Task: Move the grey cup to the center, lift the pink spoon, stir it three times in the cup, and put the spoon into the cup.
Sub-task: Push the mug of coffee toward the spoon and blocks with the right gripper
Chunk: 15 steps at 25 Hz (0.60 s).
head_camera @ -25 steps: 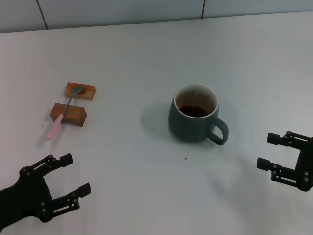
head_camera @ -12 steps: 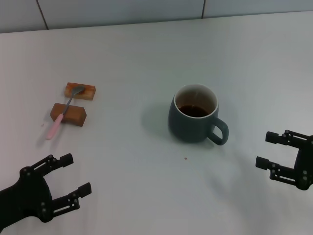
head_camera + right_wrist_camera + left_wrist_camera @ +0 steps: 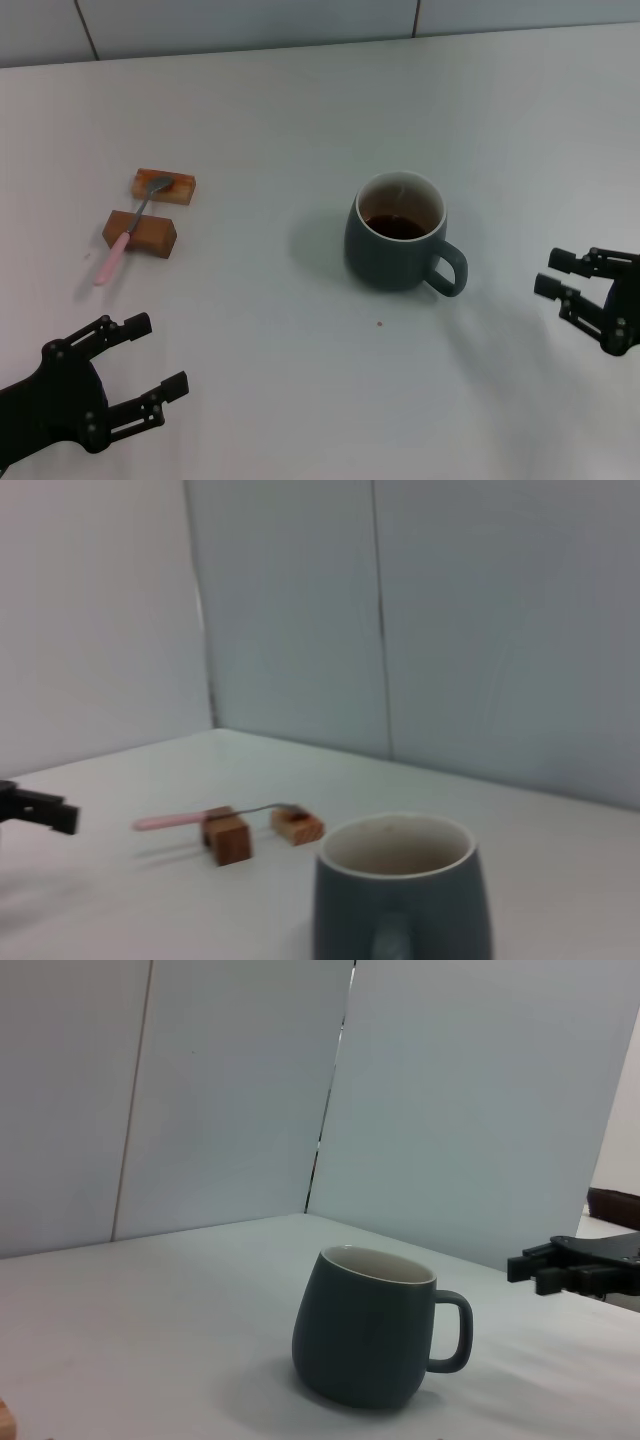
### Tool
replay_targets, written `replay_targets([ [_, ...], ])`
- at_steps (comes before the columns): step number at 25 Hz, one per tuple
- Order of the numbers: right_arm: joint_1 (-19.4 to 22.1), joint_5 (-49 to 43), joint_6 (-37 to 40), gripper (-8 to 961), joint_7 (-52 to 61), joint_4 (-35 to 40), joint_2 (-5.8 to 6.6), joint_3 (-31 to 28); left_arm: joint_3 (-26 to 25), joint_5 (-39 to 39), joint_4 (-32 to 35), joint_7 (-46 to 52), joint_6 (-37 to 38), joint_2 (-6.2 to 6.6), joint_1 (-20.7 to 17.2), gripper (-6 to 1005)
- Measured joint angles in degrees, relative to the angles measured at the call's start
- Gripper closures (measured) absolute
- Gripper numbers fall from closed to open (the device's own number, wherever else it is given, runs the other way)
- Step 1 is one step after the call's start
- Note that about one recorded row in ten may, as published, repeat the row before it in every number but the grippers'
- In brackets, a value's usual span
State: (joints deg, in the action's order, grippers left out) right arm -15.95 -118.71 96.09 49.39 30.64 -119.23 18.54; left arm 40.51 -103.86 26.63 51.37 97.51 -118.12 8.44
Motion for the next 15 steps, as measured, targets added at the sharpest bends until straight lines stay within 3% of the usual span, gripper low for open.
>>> replay_targets([
  [7, -1.1, 1.7, -2.7, 800, -5.0, -3.4, 0.1, 0.0, -0.2, 0.1, 0.0, 0.0, -0.1, 0.03, 0.0, 157],
  [15, -3.1, 4.0, -8.5, 865, -11.4, -7.5, -0.1, -0.2, -0.2, 0.1, 0.6, 0.1, -0.1, 0.03, 0.2, 157],
])
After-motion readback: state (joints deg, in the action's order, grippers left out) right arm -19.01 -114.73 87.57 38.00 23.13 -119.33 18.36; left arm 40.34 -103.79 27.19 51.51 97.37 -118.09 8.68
